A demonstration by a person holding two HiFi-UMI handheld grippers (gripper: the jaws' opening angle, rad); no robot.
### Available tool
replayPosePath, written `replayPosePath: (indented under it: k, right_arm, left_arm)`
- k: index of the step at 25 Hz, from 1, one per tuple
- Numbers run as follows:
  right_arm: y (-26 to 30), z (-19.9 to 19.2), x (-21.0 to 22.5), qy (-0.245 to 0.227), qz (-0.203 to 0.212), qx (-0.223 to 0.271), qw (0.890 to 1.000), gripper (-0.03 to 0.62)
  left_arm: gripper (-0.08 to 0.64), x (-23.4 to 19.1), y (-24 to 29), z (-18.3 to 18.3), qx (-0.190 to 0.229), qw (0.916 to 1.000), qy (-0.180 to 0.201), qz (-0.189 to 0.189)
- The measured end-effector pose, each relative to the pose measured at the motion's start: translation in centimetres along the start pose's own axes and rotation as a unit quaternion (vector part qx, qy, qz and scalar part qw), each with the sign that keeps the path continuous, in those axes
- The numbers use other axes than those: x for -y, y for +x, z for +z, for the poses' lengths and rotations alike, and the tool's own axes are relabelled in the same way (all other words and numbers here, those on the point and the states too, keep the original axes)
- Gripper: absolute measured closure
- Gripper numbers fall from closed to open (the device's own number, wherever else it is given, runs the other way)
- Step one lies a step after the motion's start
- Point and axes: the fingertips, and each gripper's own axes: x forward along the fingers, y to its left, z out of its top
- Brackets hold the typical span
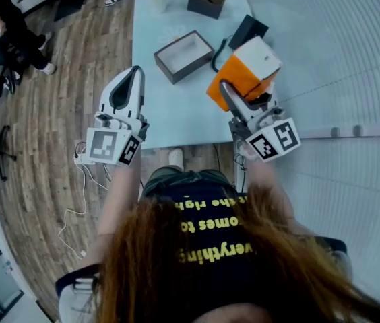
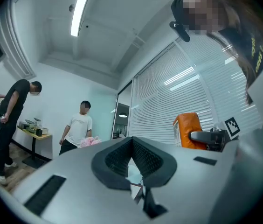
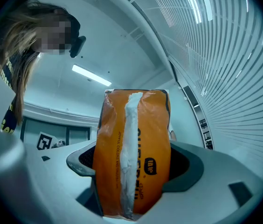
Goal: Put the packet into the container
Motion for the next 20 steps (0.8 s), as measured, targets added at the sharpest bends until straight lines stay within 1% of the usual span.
replayPosePath:
  k: [6, 12, 15, 20]
  right_arm:
    - [2.8, -0.8, 1.5, 0.003, -0.015, -0.007, 1.000, 0.209]
    - [4.7, -1.4, 3.1, 0.007, -0.014, -0.023, 1.000, 0.209]
    - [5.6, -1.7, 4.5, 0.009, -0.003, -0.030, 1.000, 0.209]
    - [7.5, -1.5, 6.3, 0.015, 0.033, -0.041, 0.998, 0.209]
  left_arm:
    - [0.558, -2.6, 2.5, -0.5, -0.004, 0.9999, -0.008, -0.010]
    - [0.558, -4.3, 4.0, -1.3, -0.014, 0.9998, -0.017, 0.002]
    - [0.558, -4.6, 5.1, -1.6, -0.014, 0.9997, -0.017, 0.013]
    - [0.558, -5.1, 6.7, -1.5, -0.011, 0.9989, -0.012, 0.043]
